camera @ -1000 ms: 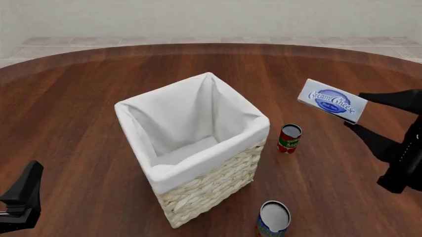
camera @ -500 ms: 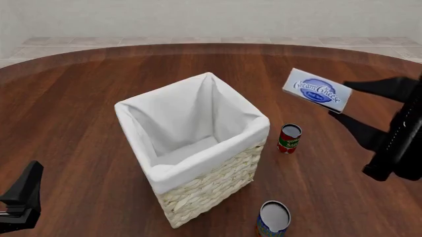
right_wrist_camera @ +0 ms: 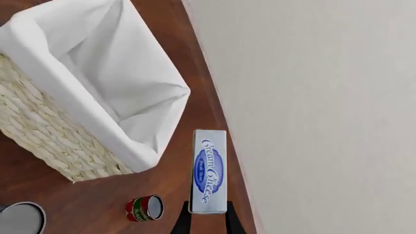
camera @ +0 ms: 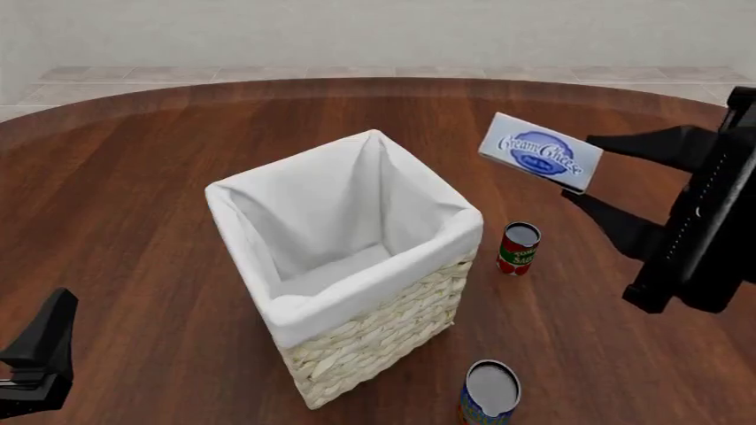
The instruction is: Pick up the cream cheese box, and put it in the basket.
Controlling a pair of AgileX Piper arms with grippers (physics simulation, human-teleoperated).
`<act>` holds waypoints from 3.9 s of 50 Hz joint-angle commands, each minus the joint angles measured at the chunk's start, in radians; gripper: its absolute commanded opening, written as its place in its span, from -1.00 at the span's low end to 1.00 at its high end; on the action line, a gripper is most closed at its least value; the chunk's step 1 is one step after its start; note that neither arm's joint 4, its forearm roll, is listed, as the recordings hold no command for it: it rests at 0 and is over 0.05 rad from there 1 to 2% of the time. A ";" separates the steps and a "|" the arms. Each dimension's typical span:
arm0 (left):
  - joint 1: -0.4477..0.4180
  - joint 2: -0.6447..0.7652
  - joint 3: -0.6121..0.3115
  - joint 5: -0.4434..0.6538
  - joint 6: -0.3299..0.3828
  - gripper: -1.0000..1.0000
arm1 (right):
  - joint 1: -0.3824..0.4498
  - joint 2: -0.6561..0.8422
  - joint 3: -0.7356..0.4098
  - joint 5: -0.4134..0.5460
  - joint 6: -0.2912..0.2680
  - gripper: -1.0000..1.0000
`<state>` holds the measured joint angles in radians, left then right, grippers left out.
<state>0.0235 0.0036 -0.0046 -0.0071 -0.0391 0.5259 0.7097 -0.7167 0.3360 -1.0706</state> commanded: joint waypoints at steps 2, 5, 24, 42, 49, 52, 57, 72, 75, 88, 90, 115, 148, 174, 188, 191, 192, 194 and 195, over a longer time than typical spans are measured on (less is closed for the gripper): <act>0.001 0.001 0.000 -0.001 0.000 1.00 | 0.032 0.023 -0.010 -0.042 0.023 -1.00; 0.001 0.001 0.000 -0.001 0.001 1.00 | 0.042 0.036 -0.014 -0.056 0.025 -1.00; -0.001 0.001 0.000 -0.002 -0.002 1.00 | 0.098 0.073 -0.033 -0.087 0.036 -1.00; -0.002 -0.001 -0.001 -0.002 -0.006 1.00 | 0.147 0.117 -0.043 -0.131 0.048 -1.00; -0.003 -0.001 -0.001 -0.003 -0.007 1.00 | 0.161 0.130 -0.046 -0.145 0.054 -1.00; -0.003 -0.001 -0.001 -0.004 -0.008 1.00 | 0.166 0.135 -0.043 -0.152 0.055 -1.00; 0.000 -0.002 -0.002 -0.005 -0.010 1.00 | 0.174 0.142 -0.048 -0.158 0.057 -1.00; 0.003 -0.002 -0.003 -0.006 -0.012 1.00 | 0.212 0.162 -0.046 -0.189 0.073 -1.00; 0.002 -0.002 -0.003 -0.006 -0.012 1.00 | 0.220 0.166 -0.049 -0.195 0.078 -1.00; 0.005 -0.002 -0.002 -0.007 -0.014 1.00 | 0.250 0.194 -0.057 -0.220 0.095 -1.00; 0.006 -0.002 -0.003 -0.008 -0.014 1.00 | 0.255 0.199 -0.060 -0.226 0.096 -1.00; 0.009 -0.002 -0.003 -0.010 -0.018 1.00 | 0.301 0.225 -0.071 -0.240 0.139 -1.00; 0.009 -0.002 -0.002 -0.009 -0.018 1.00 | 0.348 0.257 -0.116 -0.226 0.217 -1.00; 0.011 -0.002 -0.004 -0.009 -0.019 1.00 | 0.371 0.278 -0.165 -0.149 0.318 -1.00; 0.010 -0.002 -0.003 -0.010 -0.019 1.00 | 0.378 0.283 -0.162 -0.138 0.336 -1.00; 0.010 -0.002 -0.003 -0.010 -0.018 1.00 | 0.381 0.287 -0.166 -0.124 0.346 -1.00; 0.010 -0.002 -0.003 -0.010 -0.019 1.00 | 0.380 0.286 -0.162 -0.128 0.340 -1.00; 0.010 -0.002 -0.003 -0.010 -0.018 1.00 | 0.382 0.289 -0.160 -0.123 0.345 -1.00; 0.010 -0.002 -0.003 -0.010 -0.018 1.00 | 0.382 0.289 -0.160 -0.123 0.347 -1.00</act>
<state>0.0336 0.0014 -0.0078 -0.0170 -0.0574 0.9025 0.9962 -0.8700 0.2021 -0.7565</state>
